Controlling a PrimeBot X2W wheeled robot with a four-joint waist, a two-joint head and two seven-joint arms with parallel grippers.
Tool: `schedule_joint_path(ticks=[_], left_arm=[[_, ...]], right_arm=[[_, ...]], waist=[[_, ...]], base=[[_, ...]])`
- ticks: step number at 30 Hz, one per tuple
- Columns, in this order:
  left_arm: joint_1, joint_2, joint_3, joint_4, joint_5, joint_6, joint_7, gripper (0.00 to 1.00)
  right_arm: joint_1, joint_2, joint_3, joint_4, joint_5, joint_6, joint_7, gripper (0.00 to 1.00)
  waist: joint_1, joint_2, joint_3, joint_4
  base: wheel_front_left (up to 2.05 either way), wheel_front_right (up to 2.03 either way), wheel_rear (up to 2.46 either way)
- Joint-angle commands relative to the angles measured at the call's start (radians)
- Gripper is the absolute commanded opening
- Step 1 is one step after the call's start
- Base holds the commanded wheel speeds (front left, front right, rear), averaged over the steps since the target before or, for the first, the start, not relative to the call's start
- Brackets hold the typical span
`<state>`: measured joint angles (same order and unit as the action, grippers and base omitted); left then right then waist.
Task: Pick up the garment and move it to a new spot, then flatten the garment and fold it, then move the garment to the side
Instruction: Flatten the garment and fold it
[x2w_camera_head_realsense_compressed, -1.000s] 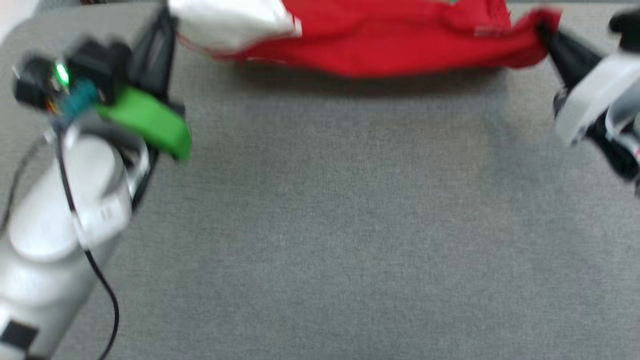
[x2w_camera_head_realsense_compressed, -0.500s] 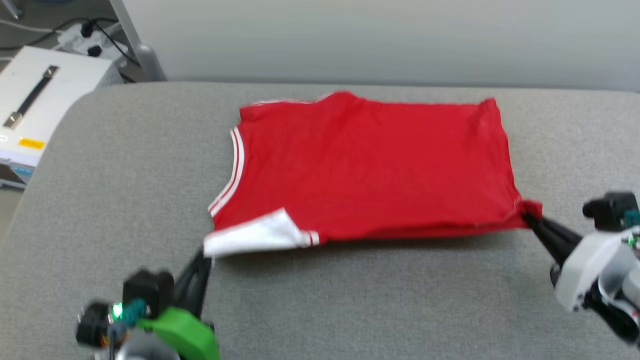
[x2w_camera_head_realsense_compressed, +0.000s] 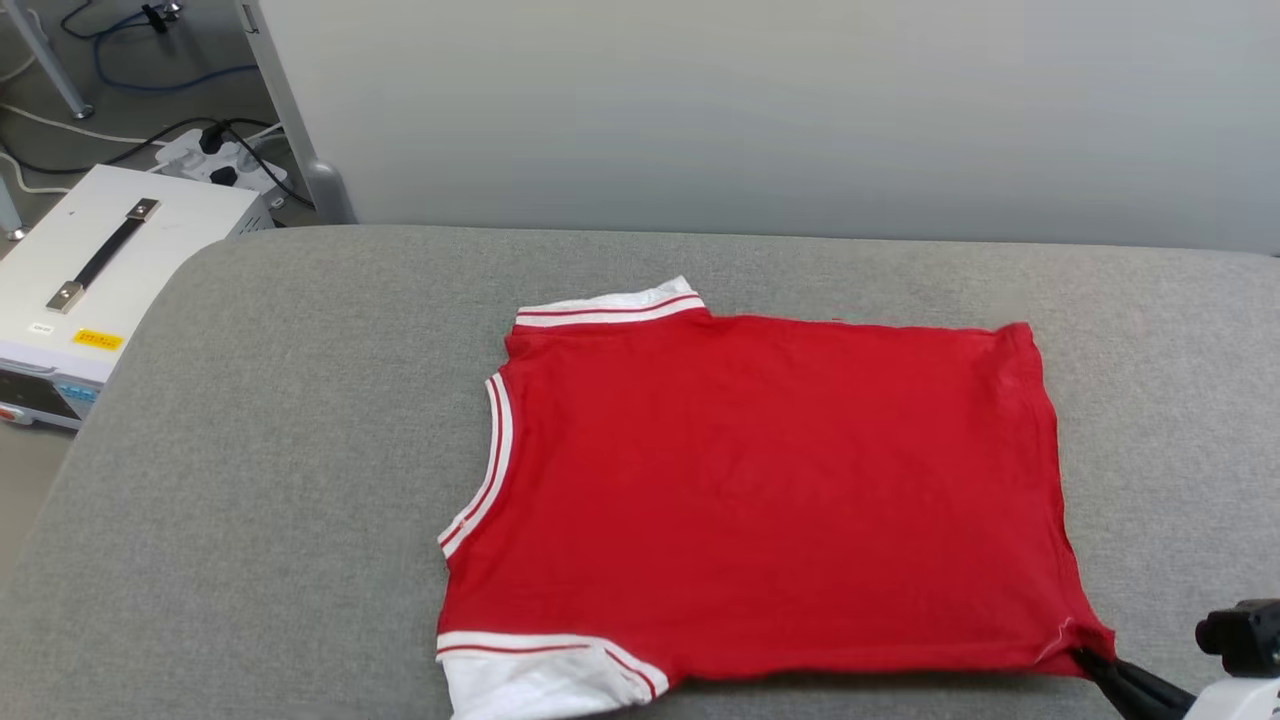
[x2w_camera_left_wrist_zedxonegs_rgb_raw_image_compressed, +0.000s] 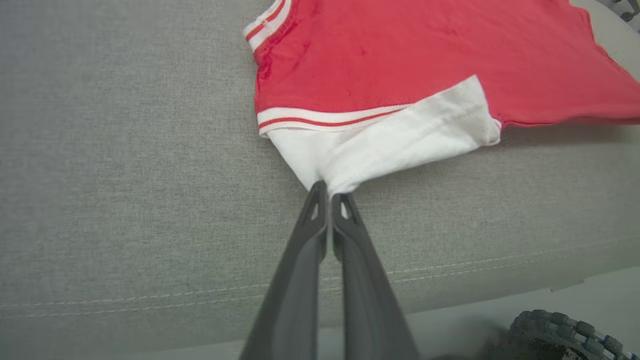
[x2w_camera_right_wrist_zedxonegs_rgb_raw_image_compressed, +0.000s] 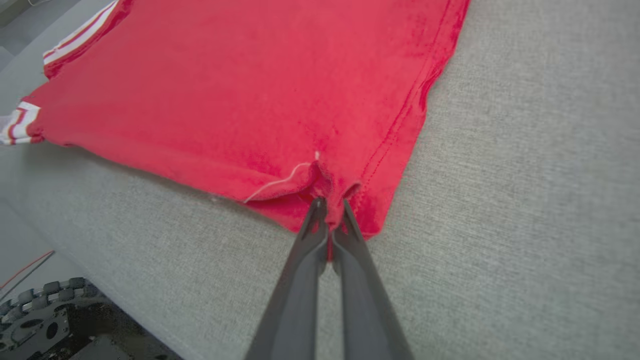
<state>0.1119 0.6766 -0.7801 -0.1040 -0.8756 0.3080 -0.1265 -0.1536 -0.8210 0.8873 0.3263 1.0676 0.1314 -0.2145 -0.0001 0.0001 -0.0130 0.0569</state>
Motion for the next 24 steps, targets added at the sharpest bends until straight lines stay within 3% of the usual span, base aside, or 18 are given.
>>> schedule_joint_path(ticks=[1,6,12,24], left_arm=[[0.025,0.007,-0.006,0.004,-0.019,-0.010,0.011,0.00],[0.046,0.014,-0.028,0.010,-0.027,-0.026,0.029,0.00],[-0.039,0.004,-0.020,0.042,0.039,-0.036,-0.011,0.00],[-0.369,-0.025,-0.006,0.170,0.113,-0.183,0.029,0.00]], right_arm=[[0.031,-0.008,-0.018,-0.011,-0.005,-0.001,0.011,0.00],[0.118,-0.012,-0.075,-0.060,0.005,-0.001,0.065,0.00],[0.133,0.019,-0.174,-0.090,-0.040,-0.001,0.091,0.00],[0.038,0.083,-0.341,-0.150,-0.104,-0.001,0.190,0.00]], waist=[[0.0001,-0.0001,0.001,-0.004],[0.0001,-0.0001,0.009,-0.005],[0.0001,-0.0001,0.033,-0.009],[0.0001,-0.0001,0.106,-0.045]], base=[[0.00,0.00,0.00],[0.00,0.00,0.00],[0.00,0.00,0.00],[0.00,0.00,0.00]])
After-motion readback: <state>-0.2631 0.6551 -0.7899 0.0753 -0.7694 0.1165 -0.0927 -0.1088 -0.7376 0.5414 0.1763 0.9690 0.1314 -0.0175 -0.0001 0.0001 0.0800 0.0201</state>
